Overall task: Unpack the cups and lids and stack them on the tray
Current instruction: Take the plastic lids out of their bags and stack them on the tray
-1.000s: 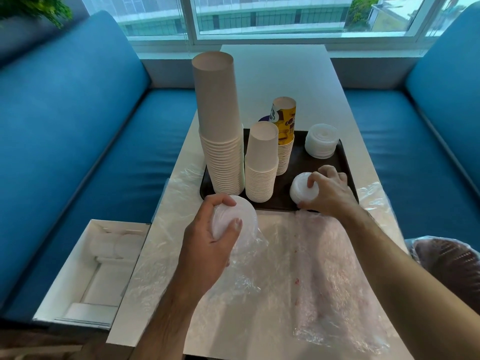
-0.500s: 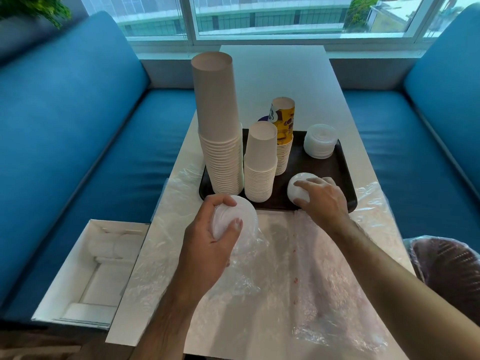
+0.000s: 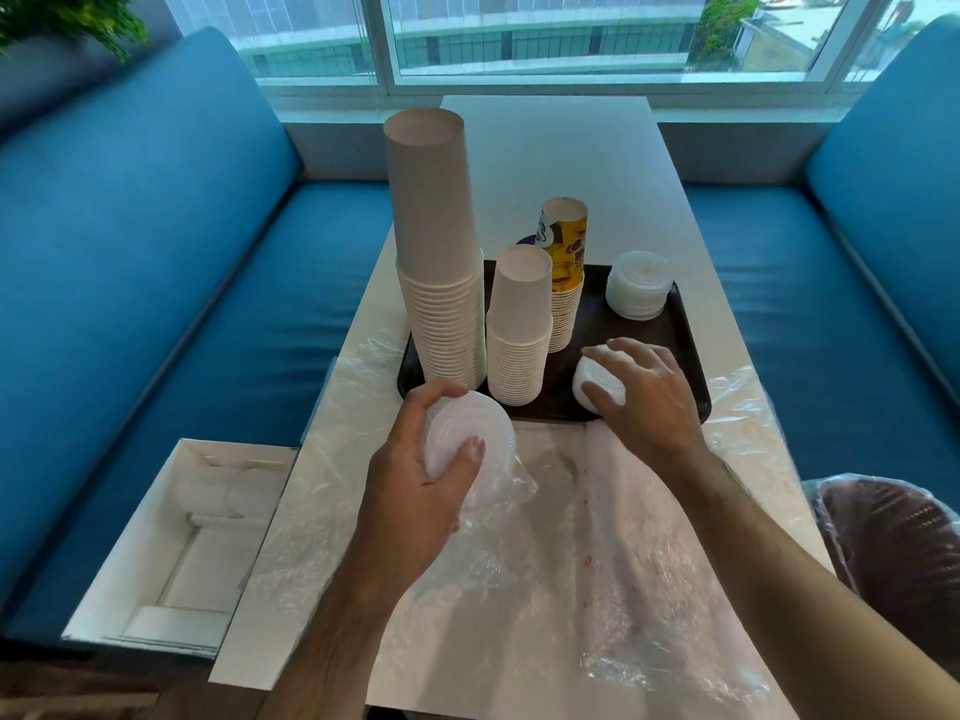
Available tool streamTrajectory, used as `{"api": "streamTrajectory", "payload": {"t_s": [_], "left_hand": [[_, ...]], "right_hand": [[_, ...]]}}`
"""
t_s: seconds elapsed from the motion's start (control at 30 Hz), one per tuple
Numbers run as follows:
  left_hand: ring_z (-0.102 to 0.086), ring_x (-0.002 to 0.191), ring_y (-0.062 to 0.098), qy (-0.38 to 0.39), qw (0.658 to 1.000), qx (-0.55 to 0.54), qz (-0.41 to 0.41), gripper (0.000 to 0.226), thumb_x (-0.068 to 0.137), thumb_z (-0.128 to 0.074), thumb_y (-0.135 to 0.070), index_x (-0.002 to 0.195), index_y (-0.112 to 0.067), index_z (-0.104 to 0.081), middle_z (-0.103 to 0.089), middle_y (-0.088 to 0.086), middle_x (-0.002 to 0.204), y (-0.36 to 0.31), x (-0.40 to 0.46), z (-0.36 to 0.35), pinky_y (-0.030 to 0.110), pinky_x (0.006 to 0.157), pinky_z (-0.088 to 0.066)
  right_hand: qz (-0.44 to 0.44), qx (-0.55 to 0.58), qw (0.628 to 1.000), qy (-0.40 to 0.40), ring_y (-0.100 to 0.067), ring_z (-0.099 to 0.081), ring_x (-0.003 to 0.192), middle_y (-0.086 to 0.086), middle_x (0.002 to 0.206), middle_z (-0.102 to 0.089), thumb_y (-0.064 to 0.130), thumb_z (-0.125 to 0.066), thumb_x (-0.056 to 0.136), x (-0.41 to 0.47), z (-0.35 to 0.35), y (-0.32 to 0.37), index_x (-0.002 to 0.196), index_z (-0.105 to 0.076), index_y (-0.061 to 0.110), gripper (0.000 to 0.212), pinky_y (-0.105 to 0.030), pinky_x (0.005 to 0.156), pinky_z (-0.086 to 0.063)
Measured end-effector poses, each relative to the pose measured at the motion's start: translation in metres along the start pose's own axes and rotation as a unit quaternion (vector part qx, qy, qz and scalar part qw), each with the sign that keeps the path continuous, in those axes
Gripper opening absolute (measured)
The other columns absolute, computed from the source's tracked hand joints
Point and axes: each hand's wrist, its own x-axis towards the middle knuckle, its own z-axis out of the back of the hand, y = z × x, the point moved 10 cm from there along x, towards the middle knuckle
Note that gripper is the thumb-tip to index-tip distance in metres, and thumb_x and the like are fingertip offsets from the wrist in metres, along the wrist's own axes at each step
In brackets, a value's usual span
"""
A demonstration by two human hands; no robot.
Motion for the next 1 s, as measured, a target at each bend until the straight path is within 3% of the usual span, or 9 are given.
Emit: {"api": "streamTrajectory", "payload": {"t_s": [0.13,0.23,0.3,0.43,0.53,0.67,0.8,1.0], "left_hand": [[-0.055,0.099,0.005,0.007,1.000,0.009,0.004,0.043,0.093,-0.068,-0.032,0.113,-0.059,-0.041,-0.039,-0.039,0.112,0.001,0.002,-0.005,0.024,0.074,-0.060],[-0.055,0.099,0.004,0.012,1.000,0.001,0.005,0.041,0.093,-0.067,-0.033,0.112,-0.060,-0.041,-0.040,-0.039,0.112,0.000,0.004,-0.008,0.017,0.071,-0.058],[-0.054,0.098,0.001,0.020,1.000,-0.003,0.007,0.039,0.093,-0.066,-0.035,0.112,-0.059,-0.042,-0.041,-0.041,0.111,-0.001,0.005,-0.011,0.015,0.070,-0.057],[-0.061,0.092,-0.003,0.046,0.998,-0.041,0.020,0.035,0.087,-0.061,-0.045,0.113,-0.059,-0.042,-0.048,-0.039,0.108,-0.006,0.005,-0.018,0.017,0.060,-0.058],[-0.061,0.091,-0.002,0.055,0.997,-0.042,0.019,0.039,0.079,-0.057,-0.051,0.113,-0.059,-0.041,-0.046,-0.040,0.110,-0.011,0.005,-0.021,0.016,0.057,-0.055],[-0.061,0.097,0.006,0.067,0.997,-0.030,0.021,0.037,0.082,-0.058,-0.049,0.112,-0.061,-0.041,-0.044,-0.040,0.113,-0.011,0.004,-0.025,0.013,0.056,-0.053],[-0.062,0.106,0.019,0.063,0.997,-0.010,0.032,0.039,0.078,-0.056,-0.053,0.112,-0.062,-0.039,-0.049,-0.024,0.122,-0.007,0.005,-0.026,0.012,0.059,-0.055],[-0.061,0.110,0.018,0.065,0.998,0.010,0.022,0.039,0.079,-0.056,-0.053,0.114,-0.062,-0.040,-0.050,-0.020,0.129,-0.006,0.005,-0.027,0.011,0.060,-0.055]], "right_hand": [[0.099,0.067,0.989,-0.090,-0.026,-0.051,0.129,-0.003,0.135,-0.063,0.032,-0.071,0.092,-0.019,0.032,0.043,0.127,-0.069,0.026,0.036,-0.048,0.106,-0.043],[0.140,0.182,0.967,-0.113,-0.001,-0.054,0.117,0.001,0.123,-0.068,0.031,-0.067,0.093,-0.038,0.051,0.071,0.121,-0.073,0.022,0.029,-0.025,0.100,-0.048],[0.150,0.245,0.953,-0.092,0.003,-0.057,0.111,0.005,0.118,-0.069,0.032,-0.067,0.093,-0.047,0.056,0.087,0.118,-0.074,0.022,0.028,-0.016,0.095,-0.049],[0.155,0.322,0.934,0.006,-0.004,-0.063,0.108,0.014,0.120,-0.064,0.027,-0.074,0.091,-0.055,0.047,0.107,0.123,-0.071,0.023,0.033,-0.016,0.089,-0.053],[0.139,0.319,0.936,0.048,-0.006,-0.063,0.102,0.015,0.120,-0.063,0.027,-0.075,0.089,-0.054,0.041,0.108,0.127,-0.068,0.025,0.039,-0.016,0.084,-0.055],[0.109,0.302,0.940,0.119,0.000,-0.060,0.102,0.023,0.115,-0.057,0.031,-0.076,0.086,-0.048,0.032,0.107,0.123,-0.062,0.039,0.040,-0.011,0.083,-0.054],[0.089,0.306,0.939,0.132,0.003,-0.061,0.100,0.025,0.111,-0.059,0.030,-0.079,0.083,-0.044,0.032,0.106,0.117,-0.065,0.037,0.037,-0.010,0.082,-0.053],[0.071,0.302,0.941,0.131,0.005,-0.062,0.096,0.019,0.108,-0.063,0.028,-0.082,0.080,-0.041,0.036,0.106,0.111,-0.067,0.033,0.035,-0.006,0.078,-0.051]]}}
